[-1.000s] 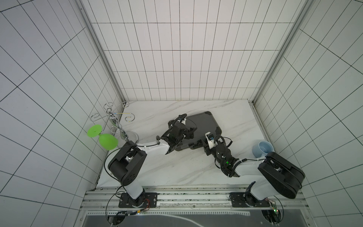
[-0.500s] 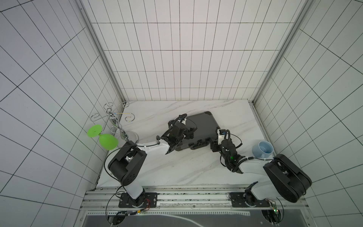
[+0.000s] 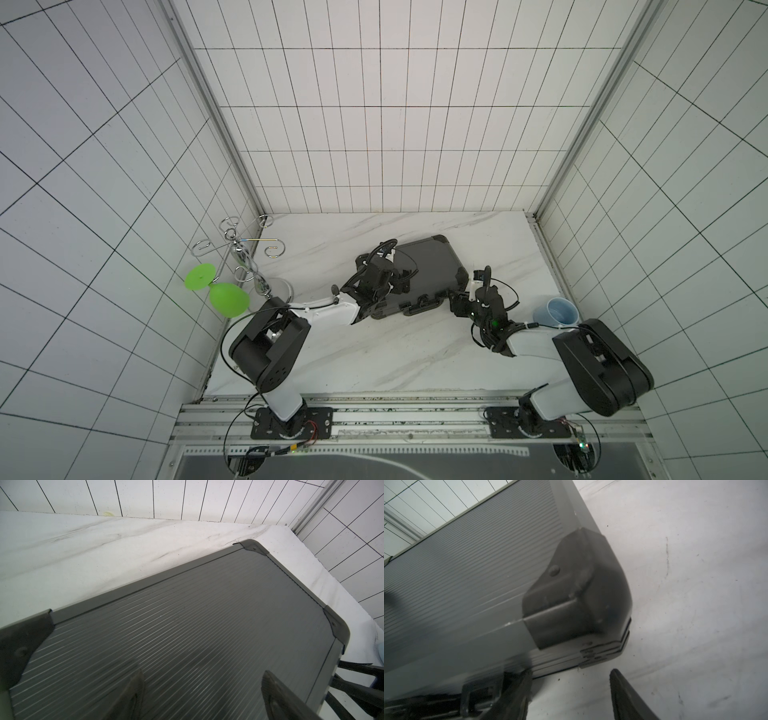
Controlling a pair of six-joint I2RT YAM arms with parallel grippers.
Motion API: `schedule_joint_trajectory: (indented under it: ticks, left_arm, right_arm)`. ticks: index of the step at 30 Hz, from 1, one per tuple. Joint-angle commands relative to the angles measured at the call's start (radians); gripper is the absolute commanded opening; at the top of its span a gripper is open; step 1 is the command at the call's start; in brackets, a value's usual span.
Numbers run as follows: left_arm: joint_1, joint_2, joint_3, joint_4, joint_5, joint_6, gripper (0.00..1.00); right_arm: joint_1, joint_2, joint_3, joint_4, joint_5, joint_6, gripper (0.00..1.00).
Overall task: Close the poker set cases
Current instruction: Adjust the poker set case at the center of the board, then fasten the fastener on the poker set case.
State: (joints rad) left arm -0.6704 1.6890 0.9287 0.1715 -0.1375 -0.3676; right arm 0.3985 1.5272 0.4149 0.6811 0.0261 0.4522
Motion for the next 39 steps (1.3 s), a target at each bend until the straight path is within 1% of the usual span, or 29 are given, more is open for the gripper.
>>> schedule_joint_trajectory:
  ticks: [1,6,13,16,22,28,35,39]
  left_arm:
    - [-0.005,0.075,-0.04,-0.28,0.052,-0.028,0.89]
    - [-0.006,0.083,-0.013,-0.306,0.03,-0.003,0.89]
    - [-0.006,0.071,-0.002,-0.314,0.027,0.018,0.89]
    - [-0.006,0.06,-0.002,-0.306,0.035,0.035,0.89]
    - [-0.01,0.033,-0.004,-0.3,0.023,0.083,0.89]
    - [-0.011,0.003,-0.013,-0.296,0.015,0.114,0.89]
    - [-0.013,-0.016,-0.011,-0.282,0.025,0.134,0.88]
    - [-0.018,-0.032,-0.016,-0.273,0.028,0.158,0.88]
  right_arm:
    - [-0.039,0.056,0.175,0.068,-0.051,0.0,0.62]
    - [-0.059,0.066,0.223,0.042,-0.089,-0.015,0.62]
    - [-0.05,-0.024,0.103,0.008,-0.13,0.02,0.61]
    - [-0.025,-0.04,0.074,-0.007,-0.138,0.02,0.61]
    - [0.017,-0.017,0.072,-0.044,-0.166,0.012,0.6]
    - [0.026,-0.028,0.012,-0.031,-0.193,0.034,0.58]
    - [0.027,0.024,0.025,-0.042,-0.197,0.023,0.51]
    - [0.027,0.075,0.025,0.024,-0.2,0.026,0.47]
